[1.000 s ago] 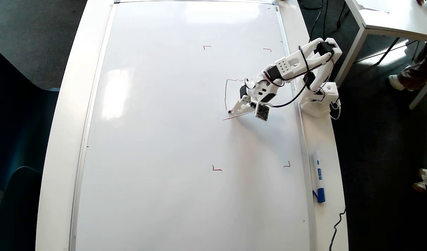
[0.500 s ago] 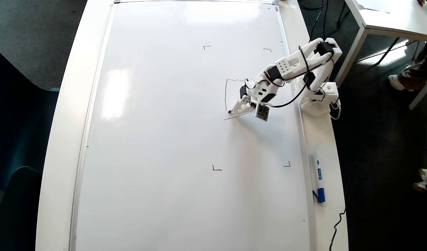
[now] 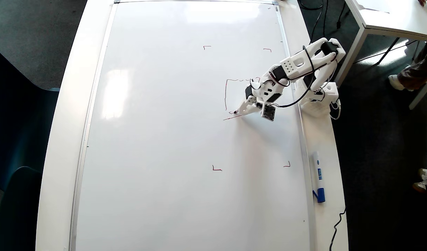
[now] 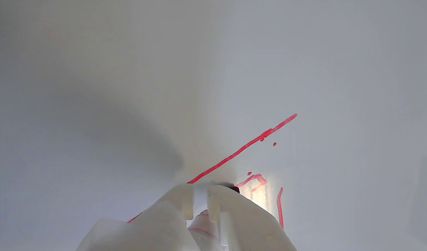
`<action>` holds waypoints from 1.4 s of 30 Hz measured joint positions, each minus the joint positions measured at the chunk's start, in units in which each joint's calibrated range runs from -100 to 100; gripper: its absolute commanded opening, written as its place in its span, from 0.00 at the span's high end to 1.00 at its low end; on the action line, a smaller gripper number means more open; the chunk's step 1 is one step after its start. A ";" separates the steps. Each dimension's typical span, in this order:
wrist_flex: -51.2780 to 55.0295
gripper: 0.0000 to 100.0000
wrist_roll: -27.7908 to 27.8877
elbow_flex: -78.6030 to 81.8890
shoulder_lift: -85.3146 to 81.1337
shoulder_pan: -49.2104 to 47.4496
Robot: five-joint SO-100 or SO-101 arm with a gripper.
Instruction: Draw on a whiteboard a robot head using a pen attached to the gripper
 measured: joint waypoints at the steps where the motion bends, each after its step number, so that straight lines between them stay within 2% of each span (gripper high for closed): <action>1: 0.00 0.99 0.00 0.09 0.00 0.00; 24: 3.55 0.99 0.00 2.38 -3.81 -0.30; 42: 3.55 0.99 0.00 2.92 -4.15 5.51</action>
